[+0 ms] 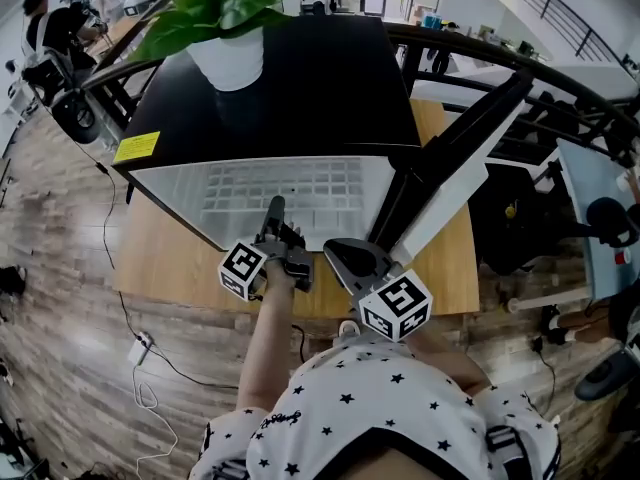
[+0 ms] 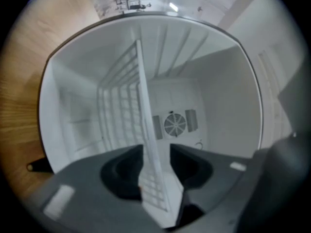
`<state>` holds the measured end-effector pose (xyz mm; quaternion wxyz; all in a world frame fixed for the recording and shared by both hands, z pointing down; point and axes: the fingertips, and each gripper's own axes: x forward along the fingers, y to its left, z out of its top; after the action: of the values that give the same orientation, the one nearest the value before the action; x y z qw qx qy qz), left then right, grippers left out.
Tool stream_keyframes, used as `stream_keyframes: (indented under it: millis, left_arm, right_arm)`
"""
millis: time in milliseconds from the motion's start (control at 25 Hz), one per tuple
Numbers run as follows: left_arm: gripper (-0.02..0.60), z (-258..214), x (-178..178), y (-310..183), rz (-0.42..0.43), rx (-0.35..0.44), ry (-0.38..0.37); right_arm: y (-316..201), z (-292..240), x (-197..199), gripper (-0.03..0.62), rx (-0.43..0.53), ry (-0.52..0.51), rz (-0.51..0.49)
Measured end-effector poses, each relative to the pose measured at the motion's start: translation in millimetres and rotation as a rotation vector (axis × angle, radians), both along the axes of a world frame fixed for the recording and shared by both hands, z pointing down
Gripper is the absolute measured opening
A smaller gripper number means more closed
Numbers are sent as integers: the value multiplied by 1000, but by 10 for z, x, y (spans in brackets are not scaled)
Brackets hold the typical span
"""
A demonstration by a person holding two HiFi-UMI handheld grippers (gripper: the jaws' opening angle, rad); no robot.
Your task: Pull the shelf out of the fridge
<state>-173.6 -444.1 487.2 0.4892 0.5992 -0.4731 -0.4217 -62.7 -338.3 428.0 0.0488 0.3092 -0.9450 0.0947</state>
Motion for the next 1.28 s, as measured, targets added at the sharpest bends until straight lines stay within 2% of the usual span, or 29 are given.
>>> stream_keyframes:
  millis: [440,720,1280]
  left_arm:
    - [168,81,-30,-361,-38,-28,52]
    - [43,52,-32,-419,-66,-7,60]
    - [34,64,-34,-406,-77,-2,101]
  right_arm:
    - [-99,24,-99,23,-1,0,-59]
    - [-118,64,-55,23,-10,-2,-61]
    - [-51,90,28,23,-6,0,-49]
